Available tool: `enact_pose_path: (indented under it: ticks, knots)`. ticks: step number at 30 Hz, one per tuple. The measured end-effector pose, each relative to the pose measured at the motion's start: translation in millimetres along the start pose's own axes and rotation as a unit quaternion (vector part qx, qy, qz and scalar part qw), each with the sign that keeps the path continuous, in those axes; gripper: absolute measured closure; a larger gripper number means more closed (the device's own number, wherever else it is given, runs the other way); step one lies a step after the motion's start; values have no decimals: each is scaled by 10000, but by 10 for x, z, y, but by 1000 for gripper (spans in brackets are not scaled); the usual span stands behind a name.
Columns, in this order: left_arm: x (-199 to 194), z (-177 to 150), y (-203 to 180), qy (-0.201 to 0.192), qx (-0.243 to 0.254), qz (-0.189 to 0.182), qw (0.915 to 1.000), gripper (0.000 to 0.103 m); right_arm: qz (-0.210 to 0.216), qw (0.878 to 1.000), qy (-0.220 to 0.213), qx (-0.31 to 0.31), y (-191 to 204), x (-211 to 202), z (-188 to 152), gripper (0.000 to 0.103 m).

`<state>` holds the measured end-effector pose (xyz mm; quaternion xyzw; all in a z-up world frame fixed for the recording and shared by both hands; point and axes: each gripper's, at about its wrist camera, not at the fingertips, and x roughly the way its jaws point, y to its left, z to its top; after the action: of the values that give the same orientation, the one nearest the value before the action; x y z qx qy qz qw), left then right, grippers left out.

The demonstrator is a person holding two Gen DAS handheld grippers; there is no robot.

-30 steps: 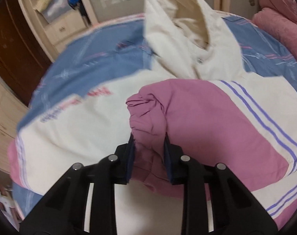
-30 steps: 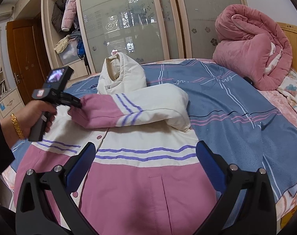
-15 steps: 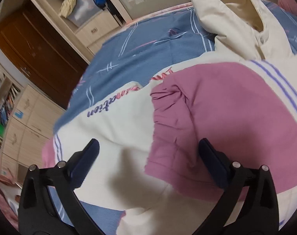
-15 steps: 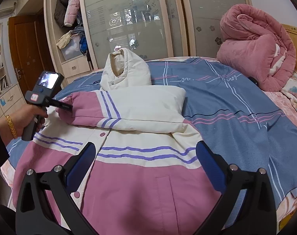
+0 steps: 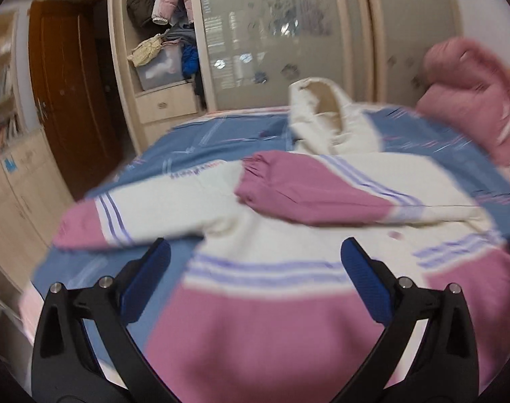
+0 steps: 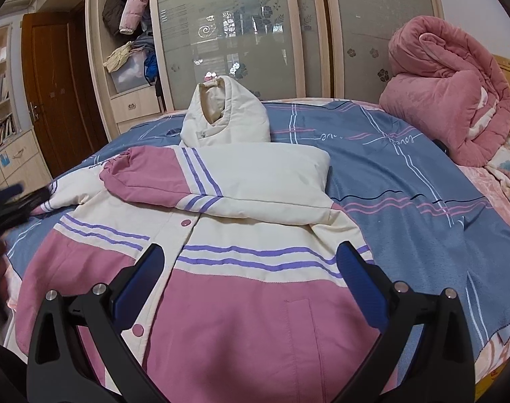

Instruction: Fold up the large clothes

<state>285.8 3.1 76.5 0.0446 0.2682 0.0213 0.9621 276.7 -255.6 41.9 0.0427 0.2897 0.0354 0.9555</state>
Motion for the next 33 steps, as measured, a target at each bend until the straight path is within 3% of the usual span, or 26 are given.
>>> enact_pose_path:
  ticks: [4,9,17,33]
  knots:
    - [-221,-267,-5,4,-97,-29,9999,2,-80,9999,44,-59,30,2,-66,1]
    - [-148,-414,133,397,-363,-318,9980,2,-174,9996,130,-186,72,-25,-184,1]
    - [-154,-420,143,271,-107,-217,9993,2,-237,9996,57,-127,91,-104,-235,1]
    - [-63,-436,116,422,-137,-298,9986,2,-215,9995,82,-216,138,-87,-224,1]
